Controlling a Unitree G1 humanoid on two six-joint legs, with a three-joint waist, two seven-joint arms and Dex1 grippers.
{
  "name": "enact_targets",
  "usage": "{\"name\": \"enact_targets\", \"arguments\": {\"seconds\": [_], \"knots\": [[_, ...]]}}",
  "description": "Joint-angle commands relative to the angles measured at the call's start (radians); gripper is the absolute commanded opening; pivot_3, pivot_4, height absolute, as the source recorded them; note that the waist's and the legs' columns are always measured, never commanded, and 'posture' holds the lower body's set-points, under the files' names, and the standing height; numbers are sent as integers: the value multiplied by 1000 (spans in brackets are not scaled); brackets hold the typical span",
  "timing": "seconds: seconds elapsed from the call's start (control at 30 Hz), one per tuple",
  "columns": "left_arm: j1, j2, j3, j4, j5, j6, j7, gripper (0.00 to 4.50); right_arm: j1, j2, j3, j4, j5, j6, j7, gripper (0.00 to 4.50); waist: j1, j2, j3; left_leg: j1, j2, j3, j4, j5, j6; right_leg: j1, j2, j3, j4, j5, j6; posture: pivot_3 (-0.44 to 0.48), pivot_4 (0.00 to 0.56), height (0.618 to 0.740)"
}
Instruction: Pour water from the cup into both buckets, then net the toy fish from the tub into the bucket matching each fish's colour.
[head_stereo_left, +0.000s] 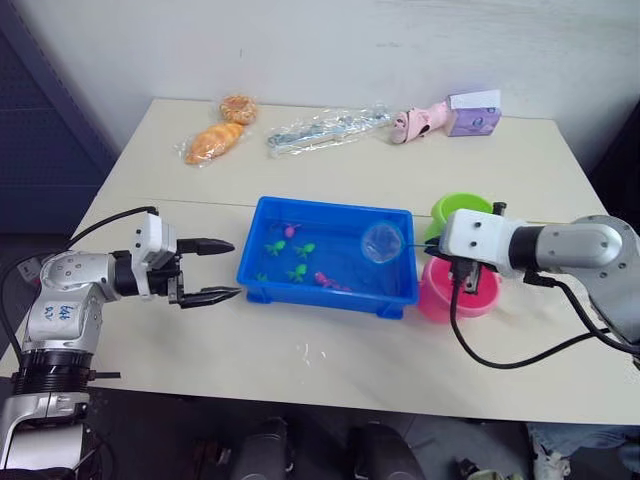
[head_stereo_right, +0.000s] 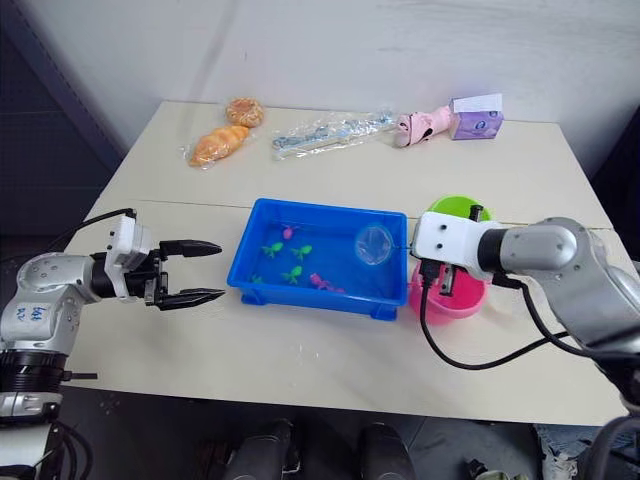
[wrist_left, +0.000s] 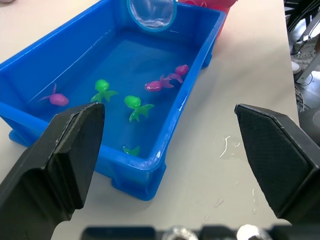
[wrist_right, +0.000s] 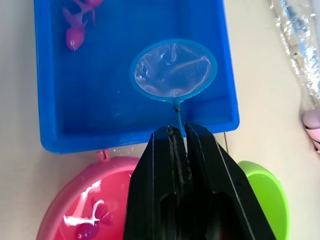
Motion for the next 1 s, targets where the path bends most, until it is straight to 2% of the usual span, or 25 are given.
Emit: {"name": "enact_targets", "arguments": {"seconds": [0.03, 0.33, 0.6, 1.0], "knots": [[-13, -2, -11, -22, -2, -3, -12, 4470, -24, 23, 31, 11, -69, -1, 49, 0, -1, 0, 0, 0, 0, 0, 0, 0, 0, 0, 0, 0, 0, 0, 0, 0, 150, 740], [-53, -3, -25, -7, 8, -9, -4, 4470, -97, 163, 126, 76, -165, 6, 141, 0, -13, 0, 0, 0, 0, 1, 0, 0, -1, -1, 0, 0, 2, 0, 0, 0, 150, 740], [-65, -1, -39, 12, 25, -12, -24, 4470, -122, 264, 115, 119, -153, 62, 183, 0, -10, 0, 0, 0, 0, 1, 1, 0, -1, -1, 0, 0, 3, 0, 0, 0, 150, 740], [-70, -1, -51, 21, 37, -20, -26, 4470, -114, 274, 49, 92, -52, 227, 270, 0, -10, 0, 0, 0, 0, 1, 1, 0, -1, -1, 0, 0, 7, 0, 0, 0, 150, 740]]}}
